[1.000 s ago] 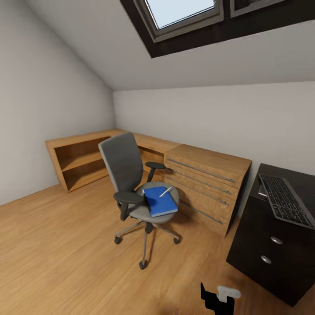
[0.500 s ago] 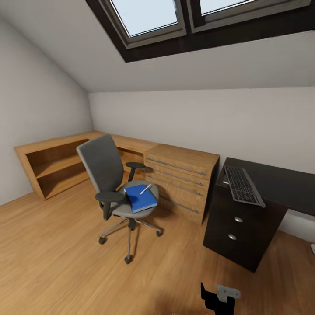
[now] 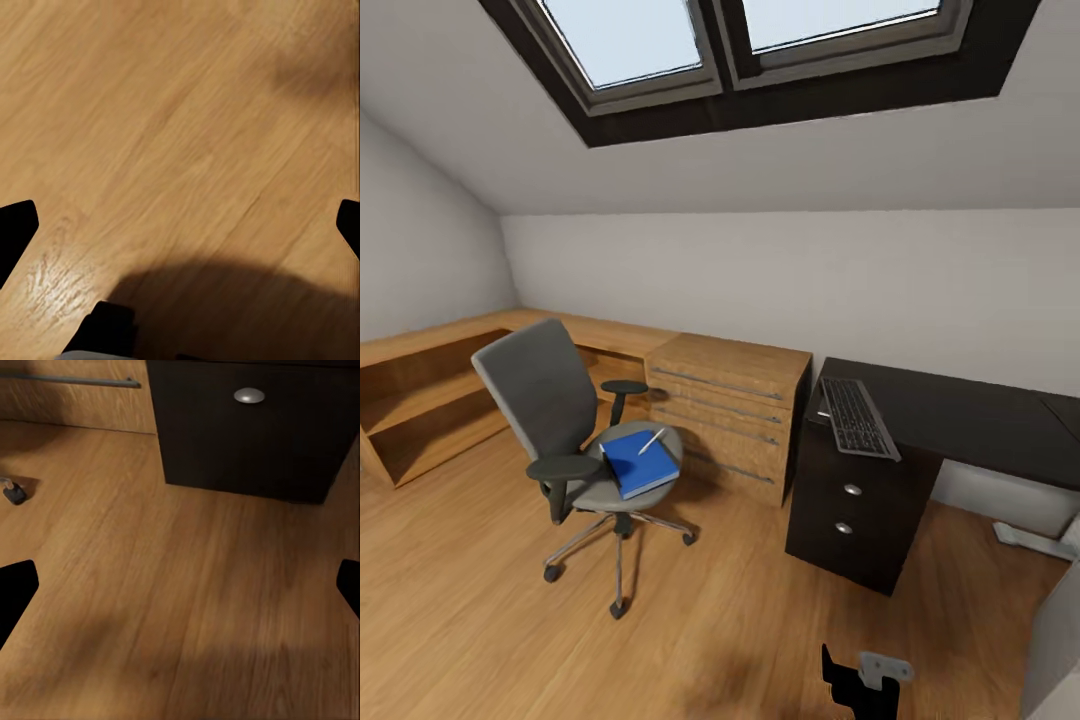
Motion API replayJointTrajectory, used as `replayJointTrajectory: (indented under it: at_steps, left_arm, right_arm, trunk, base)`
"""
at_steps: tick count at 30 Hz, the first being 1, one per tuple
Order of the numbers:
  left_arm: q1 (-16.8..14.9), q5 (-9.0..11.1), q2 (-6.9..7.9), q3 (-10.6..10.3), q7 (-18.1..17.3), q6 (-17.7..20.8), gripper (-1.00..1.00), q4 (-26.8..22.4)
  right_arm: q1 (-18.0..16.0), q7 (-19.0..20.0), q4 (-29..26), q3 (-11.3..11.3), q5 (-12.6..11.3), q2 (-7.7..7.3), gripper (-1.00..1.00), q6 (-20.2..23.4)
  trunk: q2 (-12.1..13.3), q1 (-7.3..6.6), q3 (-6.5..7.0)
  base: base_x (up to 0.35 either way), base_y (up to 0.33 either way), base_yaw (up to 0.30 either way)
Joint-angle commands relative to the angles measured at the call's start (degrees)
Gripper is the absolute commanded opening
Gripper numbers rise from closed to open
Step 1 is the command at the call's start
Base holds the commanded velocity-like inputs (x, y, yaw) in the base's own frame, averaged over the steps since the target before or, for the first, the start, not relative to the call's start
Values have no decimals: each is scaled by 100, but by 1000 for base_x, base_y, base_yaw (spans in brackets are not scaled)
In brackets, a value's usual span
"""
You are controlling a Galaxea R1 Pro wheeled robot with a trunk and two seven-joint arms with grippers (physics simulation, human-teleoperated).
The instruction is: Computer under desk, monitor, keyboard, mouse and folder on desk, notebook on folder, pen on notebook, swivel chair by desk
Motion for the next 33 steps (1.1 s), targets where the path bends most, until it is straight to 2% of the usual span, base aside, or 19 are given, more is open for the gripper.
replayJointTrajectory:
  at_steps: [1,5,15,23,33]
  left_arm:
    - [-2,52,-1,-53,30,-21,100,0]
    - [-2,34,-11,-75,30,-22,100,0]
    - [-2,35,-12,-77,30,-14,100,3]
    - [-3,32,-14,-77,30,-7,100,8]
    - [-3,32,-36,-81,30,-5,100,8]
  right_arm:
    - [-6,-6,9,-23,3,1,100,-20]
    - [-6,-6,14,-24,3,7,100,-21]
    - [-6,-10,16,-24,-2,7,100,-21]
    - [-6,-8,21,-24,5,11,100,-21]
    - [-6,-10,24,-30,-8,-1,100,-21]
  trunk:
    - [39,-23,13]
    - [199,-111,85]
    - [600,-331,260]
    - [921,-506,368]
    - [1322,-726,506]
  base:
    - [0,0,-273]
    - [-25,0,-272]
    - [-302,0,-263]
    - [-333,-26,-63]
    - [-290,-166,-6]
